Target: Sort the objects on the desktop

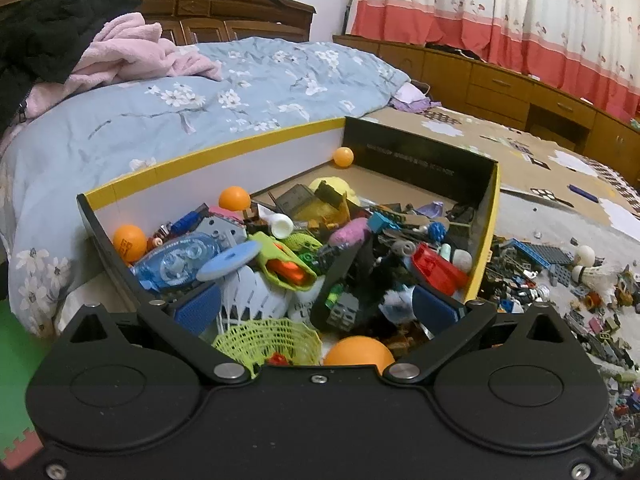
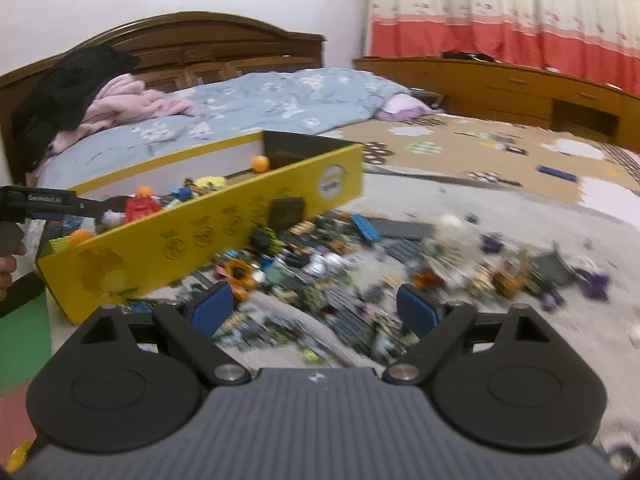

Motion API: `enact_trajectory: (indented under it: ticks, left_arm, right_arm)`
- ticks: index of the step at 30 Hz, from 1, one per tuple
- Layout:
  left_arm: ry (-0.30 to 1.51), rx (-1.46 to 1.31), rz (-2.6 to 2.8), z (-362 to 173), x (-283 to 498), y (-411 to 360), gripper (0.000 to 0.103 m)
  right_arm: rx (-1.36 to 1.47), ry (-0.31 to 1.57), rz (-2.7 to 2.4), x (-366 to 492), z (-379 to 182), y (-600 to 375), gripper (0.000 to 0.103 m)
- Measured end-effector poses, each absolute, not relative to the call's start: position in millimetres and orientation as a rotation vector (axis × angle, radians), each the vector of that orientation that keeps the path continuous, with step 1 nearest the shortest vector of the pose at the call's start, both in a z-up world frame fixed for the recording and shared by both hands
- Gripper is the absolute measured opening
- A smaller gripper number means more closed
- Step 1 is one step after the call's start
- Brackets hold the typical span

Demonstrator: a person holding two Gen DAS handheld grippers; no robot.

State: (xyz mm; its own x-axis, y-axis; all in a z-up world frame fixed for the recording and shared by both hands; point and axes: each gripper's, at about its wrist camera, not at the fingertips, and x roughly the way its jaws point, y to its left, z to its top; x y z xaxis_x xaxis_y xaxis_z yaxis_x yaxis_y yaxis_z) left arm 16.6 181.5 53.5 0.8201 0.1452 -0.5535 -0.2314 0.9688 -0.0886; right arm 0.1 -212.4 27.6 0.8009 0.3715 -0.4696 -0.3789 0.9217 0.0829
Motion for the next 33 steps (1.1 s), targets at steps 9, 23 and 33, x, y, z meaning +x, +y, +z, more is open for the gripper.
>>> enact_trajectory:
  ticks: [9,23,33]
  left_arm:
    - [0.580,-0.137,0.128,52.1,0.5,149.2,0.102]
    - [0.545,0.022,-0.029,37.6,-47.9,53.3,0.103]
    - [0.677,0.004,-0.049,9.1,-40.5,15.7,0.103]
  right_arm:
    - [0.028,0.533,0.294,-28.9,2.9,-246.6,0.095]
    - [0.058,0.547,0.144,-68.4,-16.9,-245.7,0.099]
    - [0.089,0.628,0.074,-56.2,-14.3,-220.2,0.103]
